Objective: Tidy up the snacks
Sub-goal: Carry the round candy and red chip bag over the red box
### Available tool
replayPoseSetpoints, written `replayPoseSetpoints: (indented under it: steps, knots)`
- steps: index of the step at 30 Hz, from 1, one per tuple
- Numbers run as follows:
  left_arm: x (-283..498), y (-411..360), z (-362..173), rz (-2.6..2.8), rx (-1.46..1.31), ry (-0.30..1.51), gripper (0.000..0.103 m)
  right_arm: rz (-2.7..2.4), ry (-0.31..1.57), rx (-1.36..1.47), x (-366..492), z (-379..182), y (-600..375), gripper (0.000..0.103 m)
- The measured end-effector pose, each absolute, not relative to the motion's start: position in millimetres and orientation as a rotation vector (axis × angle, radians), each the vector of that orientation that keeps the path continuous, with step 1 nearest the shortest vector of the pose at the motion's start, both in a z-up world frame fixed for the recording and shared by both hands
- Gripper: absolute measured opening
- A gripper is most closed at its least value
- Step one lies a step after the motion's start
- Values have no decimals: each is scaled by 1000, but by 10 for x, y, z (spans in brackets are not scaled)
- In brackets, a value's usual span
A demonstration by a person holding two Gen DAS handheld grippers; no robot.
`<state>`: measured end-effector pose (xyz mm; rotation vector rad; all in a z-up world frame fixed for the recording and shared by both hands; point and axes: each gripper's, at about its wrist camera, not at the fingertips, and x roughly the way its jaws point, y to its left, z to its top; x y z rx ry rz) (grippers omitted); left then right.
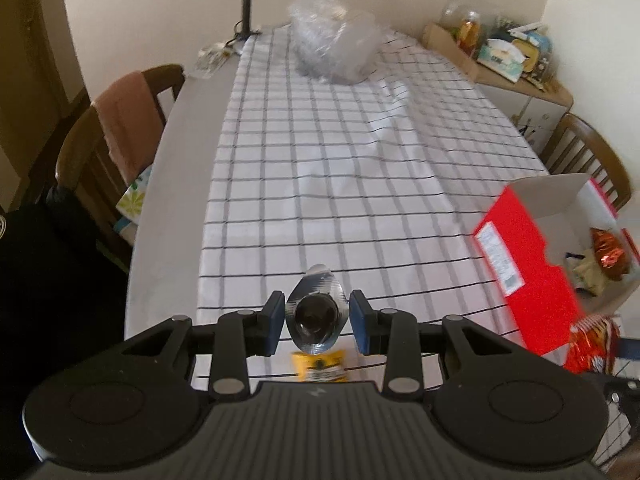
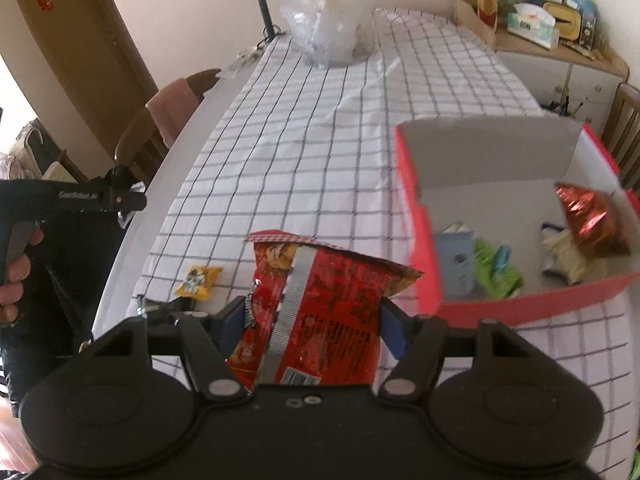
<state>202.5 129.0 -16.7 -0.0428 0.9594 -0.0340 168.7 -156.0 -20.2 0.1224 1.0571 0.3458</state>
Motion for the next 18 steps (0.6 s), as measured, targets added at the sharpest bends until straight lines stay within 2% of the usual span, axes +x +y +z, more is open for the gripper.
replayPoseSetpoints:
  steps: [18]
  knots:
    - [2152, -518, 27, -133, 10, 936, 34, 323, 975, 109, 2241, -63, -2953, 68]
